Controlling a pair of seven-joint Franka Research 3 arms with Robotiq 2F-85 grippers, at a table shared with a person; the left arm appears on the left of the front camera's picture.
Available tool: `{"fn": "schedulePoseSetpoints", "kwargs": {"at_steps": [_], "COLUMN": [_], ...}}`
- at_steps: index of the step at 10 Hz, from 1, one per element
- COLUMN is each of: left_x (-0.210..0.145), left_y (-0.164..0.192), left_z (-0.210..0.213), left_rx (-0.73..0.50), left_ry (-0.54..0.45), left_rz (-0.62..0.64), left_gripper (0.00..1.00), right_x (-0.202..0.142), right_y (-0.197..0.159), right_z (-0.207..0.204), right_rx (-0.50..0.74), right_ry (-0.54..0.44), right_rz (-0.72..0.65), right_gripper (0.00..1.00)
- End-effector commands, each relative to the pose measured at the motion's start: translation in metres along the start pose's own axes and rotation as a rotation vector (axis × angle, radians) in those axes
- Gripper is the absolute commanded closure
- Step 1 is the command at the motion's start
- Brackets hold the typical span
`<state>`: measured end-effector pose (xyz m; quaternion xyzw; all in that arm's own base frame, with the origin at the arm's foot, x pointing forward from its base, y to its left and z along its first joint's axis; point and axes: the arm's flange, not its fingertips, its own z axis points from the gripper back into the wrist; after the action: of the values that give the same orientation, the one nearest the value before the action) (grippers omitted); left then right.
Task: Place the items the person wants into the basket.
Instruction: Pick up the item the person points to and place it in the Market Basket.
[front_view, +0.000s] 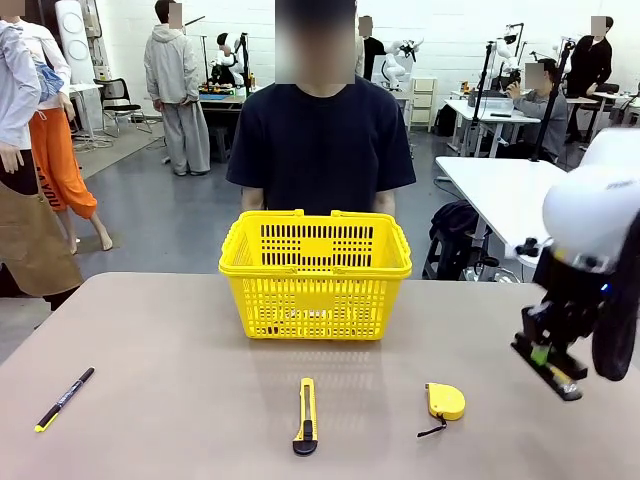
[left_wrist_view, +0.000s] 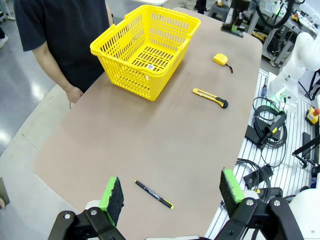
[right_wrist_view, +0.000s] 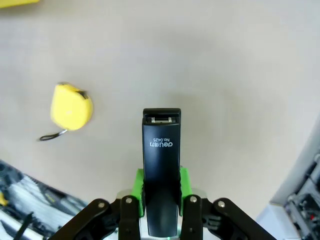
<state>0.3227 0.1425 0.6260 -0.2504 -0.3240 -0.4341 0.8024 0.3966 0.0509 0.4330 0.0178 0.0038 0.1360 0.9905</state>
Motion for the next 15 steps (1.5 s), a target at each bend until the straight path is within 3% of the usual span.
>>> {"fn": "schedulePoseSetpoints", "kwargs": {"at_steps": [1, 4, 6, 7, 13, 15], "left_x": [0.0, 0.0, 0.0, 0.0, 0.0, 0.0], "left_y": [0.0, 0.0, 0.0, 0.0, 0.0, 0.0], "left_z": [0.001, 0.001, 0.001, 0.001, 0.001, 0.001], "left_rx": [-0.009, -0.009, -0.009, -0.009, -0.009, -0.009], "left_ry": [-0.003, -0.003, -0.003, -0.003, -0.003, -0.003], "left_rz": [-0.016, -0.016, -0.016, -0.016, -0.016, -0.016], "left_gripper": [0.0, 0.0, 0.0, 0.0, 0.0, 0.0], "right_x": [-0.033, -0.062, -0.07, -0.073, -0.074, -0.011], "right_y": [0.022, 0.047, 0.043, 0.047, 0.047, 0.09], "right_z": [0.076, 0.135, 0.132, 0.149, 0.146, 0.185], "right_rx": [-0.011, -0.028, -0.012, -0.035, -0.036, -0.1], "right_ry": [-0.068, -0.139, -0.111, -0.157, -0.147, -0.178], "right_rz": [-0.091, -0.125, -0.179, -0.105, -0.117, 0.107], "right_gripper": [0.7, 0.7, 0.7, 0.7, 0.68, 0.68]}}
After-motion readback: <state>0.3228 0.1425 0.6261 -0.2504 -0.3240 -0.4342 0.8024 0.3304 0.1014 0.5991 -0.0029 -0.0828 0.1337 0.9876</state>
